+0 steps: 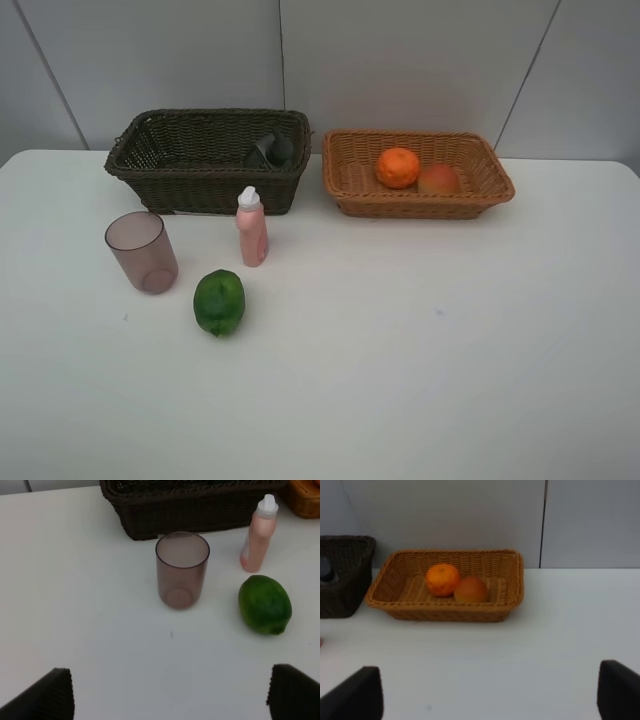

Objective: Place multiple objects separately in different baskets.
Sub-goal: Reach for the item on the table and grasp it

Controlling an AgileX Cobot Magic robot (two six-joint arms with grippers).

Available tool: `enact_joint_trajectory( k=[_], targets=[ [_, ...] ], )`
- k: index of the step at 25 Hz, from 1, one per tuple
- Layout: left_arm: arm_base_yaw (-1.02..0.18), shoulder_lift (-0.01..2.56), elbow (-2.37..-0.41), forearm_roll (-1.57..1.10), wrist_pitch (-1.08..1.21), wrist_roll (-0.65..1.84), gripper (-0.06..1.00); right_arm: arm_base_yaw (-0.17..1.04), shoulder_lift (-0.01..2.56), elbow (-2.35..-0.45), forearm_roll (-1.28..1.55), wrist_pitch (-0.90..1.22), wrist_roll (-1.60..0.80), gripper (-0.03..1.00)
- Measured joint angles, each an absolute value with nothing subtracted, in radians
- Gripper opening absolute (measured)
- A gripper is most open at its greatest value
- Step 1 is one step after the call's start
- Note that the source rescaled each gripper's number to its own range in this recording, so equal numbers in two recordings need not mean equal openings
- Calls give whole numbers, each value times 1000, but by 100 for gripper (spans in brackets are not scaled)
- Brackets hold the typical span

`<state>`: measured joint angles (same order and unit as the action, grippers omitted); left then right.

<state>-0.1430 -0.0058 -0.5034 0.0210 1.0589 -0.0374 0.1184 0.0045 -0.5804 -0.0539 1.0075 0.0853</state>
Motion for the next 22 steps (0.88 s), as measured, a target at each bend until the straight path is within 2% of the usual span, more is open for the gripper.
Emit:
enact_joint_trajectory(
  k=[12, 22],
  targets=[
    [-143, -6, -503, 21, 1059, -37, 100, 116, -4, -522, -59, 1058, 85, 88],
    [-143, -6, -503, 21, 1059, -37, 100, -3, -4, -522, -60, 1058, 85, 88]
  ],
)
